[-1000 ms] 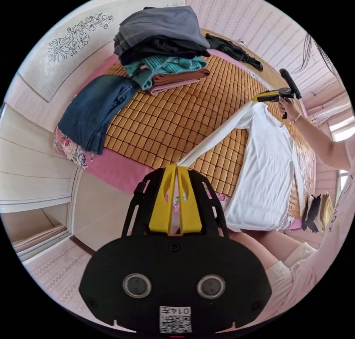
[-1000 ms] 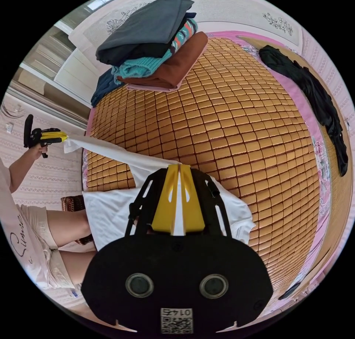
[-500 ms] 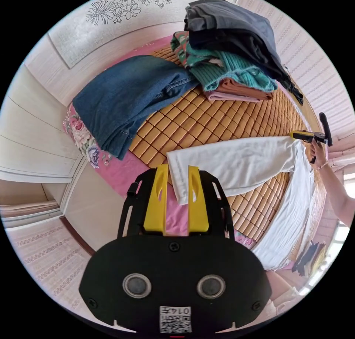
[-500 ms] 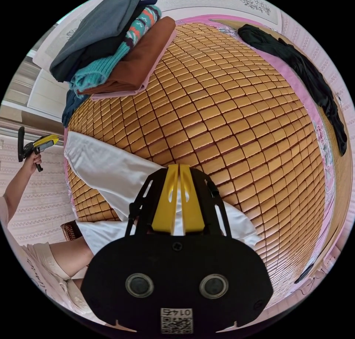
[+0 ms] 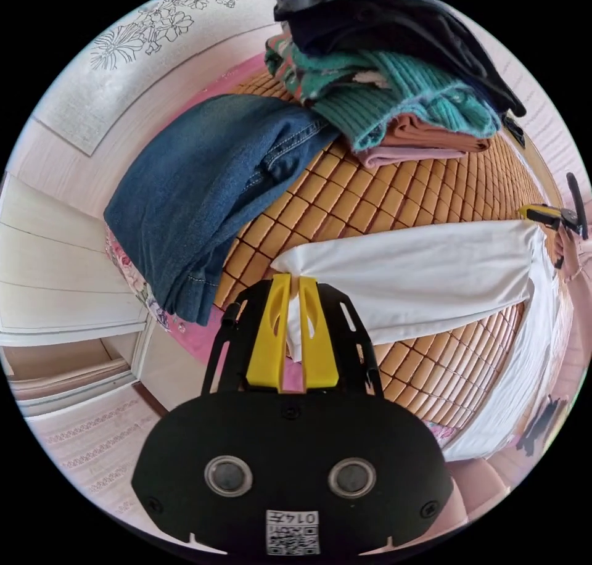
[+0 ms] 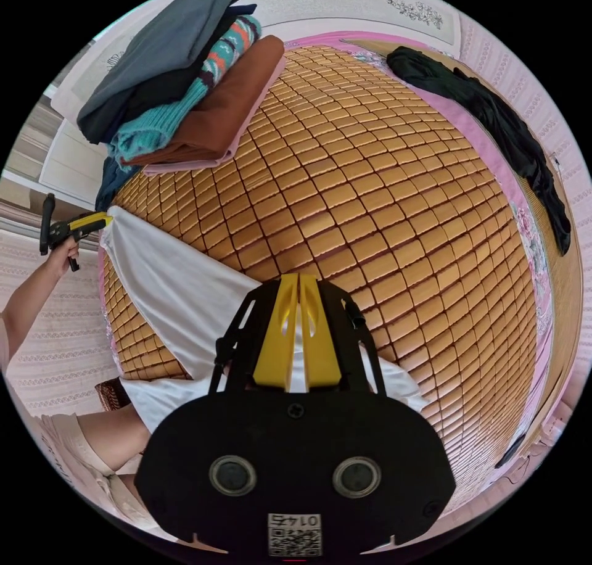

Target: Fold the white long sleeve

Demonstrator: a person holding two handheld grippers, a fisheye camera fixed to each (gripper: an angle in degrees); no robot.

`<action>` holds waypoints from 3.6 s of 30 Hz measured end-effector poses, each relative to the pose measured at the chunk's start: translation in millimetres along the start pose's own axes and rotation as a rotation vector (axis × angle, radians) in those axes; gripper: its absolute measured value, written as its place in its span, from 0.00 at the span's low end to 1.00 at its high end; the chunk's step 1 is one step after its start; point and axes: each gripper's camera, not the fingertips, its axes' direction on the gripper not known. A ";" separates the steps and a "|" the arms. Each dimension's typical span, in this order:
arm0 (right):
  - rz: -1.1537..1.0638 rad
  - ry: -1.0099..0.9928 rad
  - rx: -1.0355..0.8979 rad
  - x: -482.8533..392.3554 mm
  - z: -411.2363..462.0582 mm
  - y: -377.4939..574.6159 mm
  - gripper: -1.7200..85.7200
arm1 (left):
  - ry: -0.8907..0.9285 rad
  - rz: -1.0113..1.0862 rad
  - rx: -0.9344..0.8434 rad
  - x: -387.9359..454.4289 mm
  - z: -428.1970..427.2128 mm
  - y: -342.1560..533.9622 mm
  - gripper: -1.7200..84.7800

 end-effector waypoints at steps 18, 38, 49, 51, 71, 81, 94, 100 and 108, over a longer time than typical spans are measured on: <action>0.821 -0.135 0.146 15.2 9.9 438.2 0.11 | 0.322 0.440 -0.027 132.5 -69.0 113.9 0.10; 1.076 -0.466 -0.056 -27.0 175.6 708.2 0.05 | 0.239 0.569 -0.342 269.3 -0.9 184.1 0.02; 1.028 -0.496 0.128 -8.7 235.2 796.0 0.04 | 0.123 0.702 -0.225 300.2 -11.9 226.2 0.02; 0.995 -0.477 0.140 -9.3 243.0 802.9 0.04 | 0.124 0.694 -0.169 298.6 -14.9 238.7 0.02; 1.133 -0.028 0.745 -115.6 266.9 932.1 0.08 | 0.295 0.674 0.299 199.9 -85.7 387.9 0.03; 1.289 0.188 0.996 -60.9 279.3 943.7 0.13 | 0.348 0.950 0.505 313.7 -164.4 410.5 0.08; 1.734 0.443 1.133 -20.0 318.9 1009.5 0.19 | 0.526 1.484 0.573 684.1 -167.1 397.5 0.11; 1.752 0.401 1.066 16.1 330.3 1013.7 0.18 | 0.596 1.645 0.587 838.8 -161.9 425.0 0.11; 1.801 0.336 1.073 24.3 327.9 1025.0 0.07 | 0.527 1.734 0.509 981.2 -119.5 455.1 0.12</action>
